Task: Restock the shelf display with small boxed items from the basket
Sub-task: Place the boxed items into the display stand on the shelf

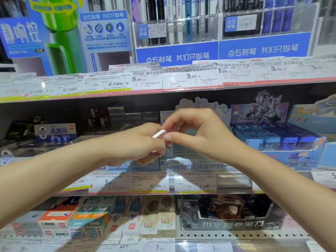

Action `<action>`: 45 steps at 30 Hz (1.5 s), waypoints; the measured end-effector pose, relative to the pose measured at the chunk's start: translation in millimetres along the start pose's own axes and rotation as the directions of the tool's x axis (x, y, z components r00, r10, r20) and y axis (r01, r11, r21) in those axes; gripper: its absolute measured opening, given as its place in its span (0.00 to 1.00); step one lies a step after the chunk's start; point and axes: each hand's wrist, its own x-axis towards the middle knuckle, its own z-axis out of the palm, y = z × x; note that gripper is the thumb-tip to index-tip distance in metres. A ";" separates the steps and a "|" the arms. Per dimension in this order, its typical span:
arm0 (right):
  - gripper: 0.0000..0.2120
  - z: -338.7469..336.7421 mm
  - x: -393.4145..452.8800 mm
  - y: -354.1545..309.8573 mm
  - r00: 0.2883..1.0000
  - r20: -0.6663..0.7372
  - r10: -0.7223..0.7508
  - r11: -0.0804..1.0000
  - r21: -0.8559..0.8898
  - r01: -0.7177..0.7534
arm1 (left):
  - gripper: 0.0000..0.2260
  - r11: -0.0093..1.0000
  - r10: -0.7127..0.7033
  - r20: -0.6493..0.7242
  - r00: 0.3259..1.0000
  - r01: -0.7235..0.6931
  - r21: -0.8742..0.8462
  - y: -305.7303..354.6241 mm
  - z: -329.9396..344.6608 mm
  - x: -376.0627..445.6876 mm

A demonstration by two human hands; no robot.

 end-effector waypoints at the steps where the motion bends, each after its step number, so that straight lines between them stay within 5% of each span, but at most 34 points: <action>1: 0.05 -0.1 -0.5 1.0 1.000 0.004 0.013 1.000 -0.004 -0.013 | 0.03 1.000 -0.011 0.012 1.000 0.011 -0.005 -0.4 0.4 0.4; 4: 0.02 -3.5 -2.4 4.4 0.998 0.002 0.058 0.998 -0.037 -0.058 | 0.06 1.000 0.015 -0.036 0.999 -0.015 0.003 -2.0 1.2 1.3; 7: 0.06 -10.9 -4.7 13.7 0.987 -0.034 0.157 0.986 -0.059 -0.158 | 0.11 0.992 0.119 -0.250 0.961 -0.106 0.066 -4.0 -4.0 2.3; 13: 0.08 -15.6 -8.4 24.8 0.952 0.026 0.306 0.951 0.044 -0.306 | 0.08 0.983 0.153 -0.438 0.886 -0.181 -0.021 -3.8 -10.0 3.6; 19: 0.11 -10.1 0.5 16.6 0.964 0.082 0.252 0.967 0.019 -0.254 | 0.06 0.982 0.187 -0.376 0.908 -0.181 0.050 0.8 -6.8 13.6; 23: 0.19 -17.0 6.3 22.3 0.966 0.066 0.250 0.968 -0.037 -0.248 | 0.12 0.975 0.216 -0.450 0.866 -0.216 0.052 -4.5 -9.0 20.5; 25: 0.22 -20.6 6.9 29.3 0.968 0.010 0.251 0.961 -0.122 -0.248 | 0.14 0.953 0.285 -0.431 0.856 -0.204 0.226 -10.8 -11.5 18.7; 27: 0.21 -18.5 6.8 35.0 0.974 -0.049 0.223 0.959 -0.168 -0.228 | 0.16 0.828 0.361 -0.306 0.881 -0.151 0.540 -15.5 -12.2 13.3; 29: 0.20 -13.0 6.4 38.9 0.978 -0.089 0.190 0.955 -0.213 -0.205 | 0.18 0.724 0.373 -0.164 0.913 -0.176 0.667 -18.5 -11.6 10.8; 42: 0.17 4.7 4.1 60.4 0.982 -0.088 0.167 0.941 -0.282 -0.186 | 0.20 0.788 0.178 -0.085 0.980 -0.091 0.609 -20.5 -18.1 6.4; 45: 0.18 4.0 4.6 63.0 0.983 -0.093 0.155 0.943 -0.282 -0.176 | 0.14 0.796 0.160 -0.067 0.985 -0.089 0.598 -19.5 -19.1 7.0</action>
